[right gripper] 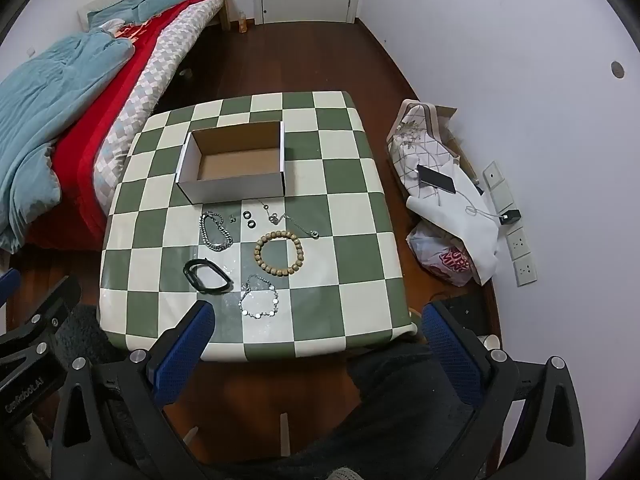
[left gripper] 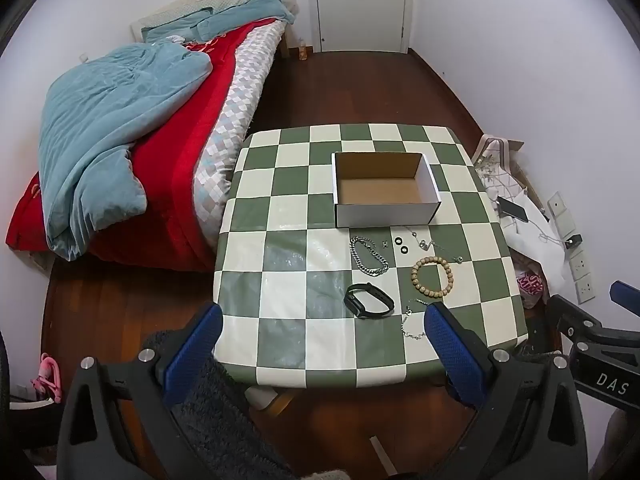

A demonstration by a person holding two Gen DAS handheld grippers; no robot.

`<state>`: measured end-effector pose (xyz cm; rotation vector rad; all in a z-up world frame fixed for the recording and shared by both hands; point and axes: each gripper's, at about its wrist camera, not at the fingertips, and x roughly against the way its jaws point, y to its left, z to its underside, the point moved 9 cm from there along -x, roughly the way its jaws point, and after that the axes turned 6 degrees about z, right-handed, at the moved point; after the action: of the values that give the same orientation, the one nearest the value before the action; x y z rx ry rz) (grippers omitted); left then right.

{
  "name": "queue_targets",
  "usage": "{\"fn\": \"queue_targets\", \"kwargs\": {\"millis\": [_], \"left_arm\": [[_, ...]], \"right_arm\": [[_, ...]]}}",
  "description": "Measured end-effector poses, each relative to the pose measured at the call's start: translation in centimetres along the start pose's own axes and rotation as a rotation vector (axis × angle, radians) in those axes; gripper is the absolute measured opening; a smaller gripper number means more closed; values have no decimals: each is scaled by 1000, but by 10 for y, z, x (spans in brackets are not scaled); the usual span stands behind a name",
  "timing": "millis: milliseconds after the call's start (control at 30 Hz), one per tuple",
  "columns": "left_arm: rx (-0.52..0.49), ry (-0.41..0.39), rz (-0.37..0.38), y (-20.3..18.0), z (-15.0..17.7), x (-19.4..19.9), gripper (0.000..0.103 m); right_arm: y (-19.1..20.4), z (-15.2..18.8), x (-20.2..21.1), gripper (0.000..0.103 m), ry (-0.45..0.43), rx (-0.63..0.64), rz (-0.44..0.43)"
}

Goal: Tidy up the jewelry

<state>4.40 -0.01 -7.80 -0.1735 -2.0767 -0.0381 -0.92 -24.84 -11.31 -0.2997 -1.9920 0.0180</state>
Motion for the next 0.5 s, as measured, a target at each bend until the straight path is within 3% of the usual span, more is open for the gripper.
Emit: {"fn": "queue_targets", "kwargs": {"millis": [500], "left_arm": [[-1, 4, 4, 0, 0, 0, 103]], "right_arm": [[-2, -3, 3, 103, -4, 5, 6]]}}
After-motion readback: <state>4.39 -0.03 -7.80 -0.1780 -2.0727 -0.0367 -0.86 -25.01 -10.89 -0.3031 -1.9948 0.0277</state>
